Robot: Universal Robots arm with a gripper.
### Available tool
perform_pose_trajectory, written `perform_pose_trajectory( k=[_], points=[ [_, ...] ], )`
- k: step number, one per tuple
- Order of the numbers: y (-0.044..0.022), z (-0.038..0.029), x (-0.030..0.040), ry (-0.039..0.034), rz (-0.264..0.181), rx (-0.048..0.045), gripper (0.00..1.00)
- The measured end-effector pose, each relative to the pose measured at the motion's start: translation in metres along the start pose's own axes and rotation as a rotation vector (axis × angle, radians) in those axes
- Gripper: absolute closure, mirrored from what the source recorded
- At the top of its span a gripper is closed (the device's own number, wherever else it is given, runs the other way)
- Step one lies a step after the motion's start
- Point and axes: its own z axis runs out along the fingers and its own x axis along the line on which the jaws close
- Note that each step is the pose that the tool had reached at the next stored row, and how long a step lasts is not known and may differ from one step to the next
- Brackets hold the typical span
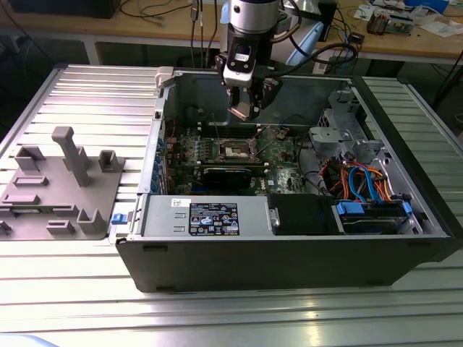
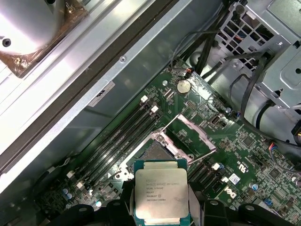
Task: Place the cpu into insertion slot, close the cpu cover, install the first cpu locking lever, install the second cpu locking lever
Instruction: 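Place the cpu into insertion slot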
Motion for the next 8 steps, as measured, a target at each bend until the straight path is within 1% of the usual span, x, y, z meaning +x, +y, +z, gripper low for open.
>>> perform_pose_trajectory(
  k=[8],
  points=[
    [0.0,0.0002,0.0,-0.0002,0.004,-0.0001,0.46]
  ],
)
